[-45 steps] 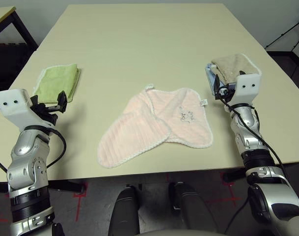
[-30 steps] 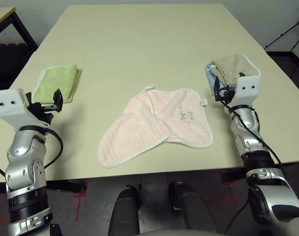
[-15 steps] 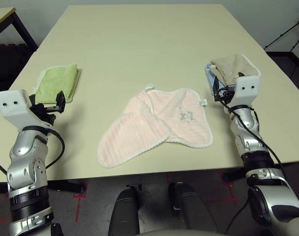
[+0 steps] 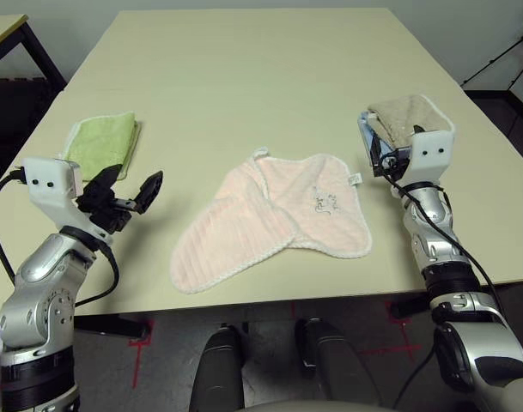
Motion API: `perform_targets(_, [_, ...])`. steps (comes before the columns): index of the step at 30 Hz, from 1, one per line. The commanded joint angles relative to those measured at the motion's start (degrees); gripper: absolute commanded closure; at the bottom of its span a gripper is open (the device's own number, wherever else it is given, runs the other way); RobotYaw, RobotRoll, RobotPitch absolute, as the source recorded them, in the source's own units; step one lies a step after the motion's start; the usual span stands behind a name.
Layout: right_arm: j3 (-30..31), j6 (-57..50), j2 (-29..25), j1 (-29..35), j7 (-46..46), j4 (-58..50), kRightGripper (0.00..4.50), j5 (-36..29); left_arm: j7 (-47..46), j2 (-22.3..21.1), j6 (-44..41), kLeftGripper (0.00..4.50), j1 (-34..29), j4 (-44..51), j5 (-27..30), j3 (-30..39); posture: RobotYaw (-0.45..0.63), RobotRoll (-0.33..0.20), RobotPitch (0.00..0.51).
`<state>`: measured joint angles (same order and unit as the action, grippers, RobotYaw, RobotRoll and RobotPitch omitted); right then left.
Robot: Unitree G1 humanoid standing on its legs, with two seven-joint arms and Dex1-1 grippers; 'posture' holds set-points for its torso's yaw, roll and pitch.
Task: Fold the towel and set it aside.
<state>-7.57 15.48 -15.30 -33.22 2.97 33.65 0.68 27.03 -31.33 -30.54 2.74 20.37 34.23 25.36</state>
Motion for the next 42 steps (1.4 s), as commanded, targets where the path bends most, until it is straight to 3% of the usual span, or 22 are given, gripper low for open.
perform_targets(1, [-0.51, 0.56, -0.70, -0.52, 0.26, 1.55, 0.02, -0.39, 1.09, -1.41, -1.13, 0.00, -1.47, 3.41, 0.68, -0.93, -0.02, 0.000, 0.109])
perform_targets(10, [-0.42, 1.11, -1.03, -1.13, 0.49, 2.81, 0.02, -0.34, 10.20, -6.14, 4.80, 0.00, -3.89, 2.87, -1.98, -3.86, -0.02, 0.000, 0.109])
perform_targets(20, [-0.46, 1.81, -1.48, -1.59, 0.80, 4.06, 0.02, -0.40, 10.68, -6.76, -2.83, 0.00, -4.16, 5.19, 5.87, -3.08, -0.01, 0.000, 0.110])
perform_targets(28, [-0.47, 1.99, -1.54, -1.85, 1.01, 4.27, 0.02, -0.48, 9.62, -7.41, -3.02, 0.00, -5.38, 9.10, 3.21, -5.97, -0.02, 0.000, 0.106])
perform_targets(37, [-0.50, 2.14, -1.76, -2.34, 1.14, 4.80, 0.02, -0.53, 19.00, -8.90, 4.26, 0.00, -8.86, 8.11, 0.88, -9.61, -0.01, 0.000, 0.104])
perform_targets(42, [-0.48, 2.29, -1.81, -2.30, 1.17, 4.99, 0.02, -0.56, 22.09, -6.15, 9.17, 0.00, -8.47, 7.10, 2.74, -8.85, -0.01, 0.000, 0.106])
